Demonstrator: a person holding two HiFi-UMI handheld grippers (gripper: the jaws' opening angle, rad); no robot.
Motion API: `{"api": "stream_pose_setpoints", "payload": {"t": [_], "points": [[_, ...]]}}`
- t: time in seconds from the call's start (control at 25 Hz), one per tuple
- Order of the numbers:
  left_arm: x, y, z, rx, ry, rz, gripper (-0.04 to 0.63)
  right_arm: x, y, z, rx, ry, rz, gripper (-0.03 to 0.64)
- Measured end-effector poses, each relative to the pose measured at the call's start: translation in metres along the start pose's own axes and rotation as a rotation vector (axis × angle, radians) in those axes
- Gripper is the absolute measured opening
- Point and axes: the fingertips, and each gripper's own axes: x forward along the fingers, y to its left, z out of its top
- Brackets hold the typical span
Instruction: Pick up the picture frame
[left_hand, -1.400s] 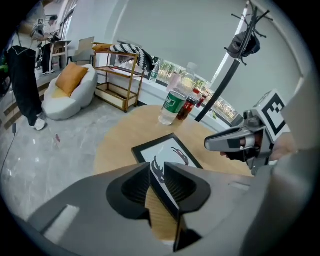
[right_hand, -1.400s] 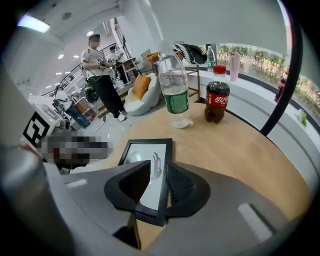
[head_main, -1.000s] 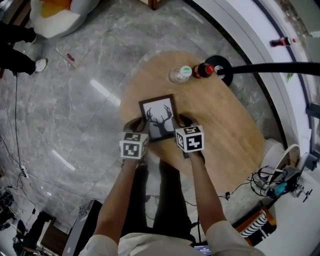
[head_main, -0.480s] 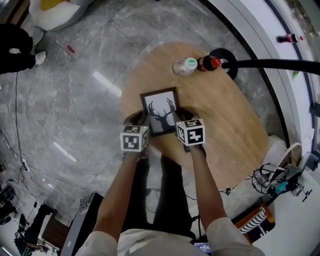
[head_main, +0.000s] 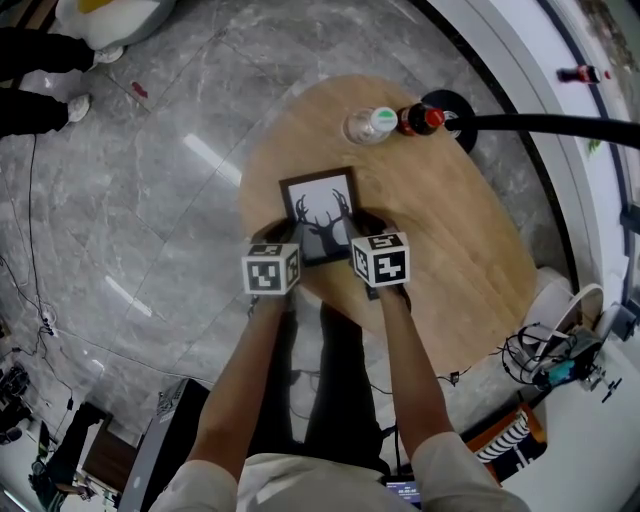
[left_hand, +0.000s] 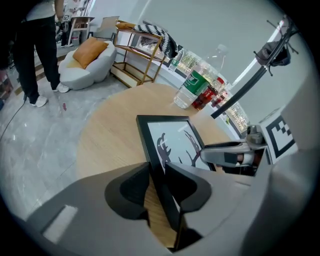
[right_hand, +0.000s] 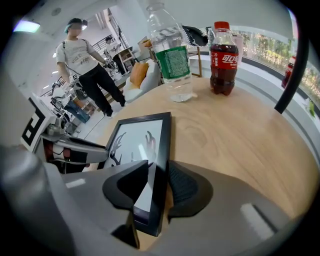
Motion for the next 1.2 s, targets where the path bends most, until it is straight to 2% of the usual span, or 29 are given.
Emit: {"api": "stream_pose_setpoints", "payload": {"t": [0.6,1.0,1.2], "points": [[-0.004,0.005,-0.001,-0.072,0.003,0.011,0.088,-0.007,0.003,-0.005,0.029,0.041,-0.017,0.086],[-0.042,-0.005,0.022,-0.072,-0.077,0.005,0.086,-0.043,0.02,0.022,0.001,-0.017,-0.052,0.078],[-0.076,-0.012,0.034,-0.042,-0.139,-0.013,0.086,-0.074,0.04,0.036,-0.007,-0.072,-0.054,0.078]]}}
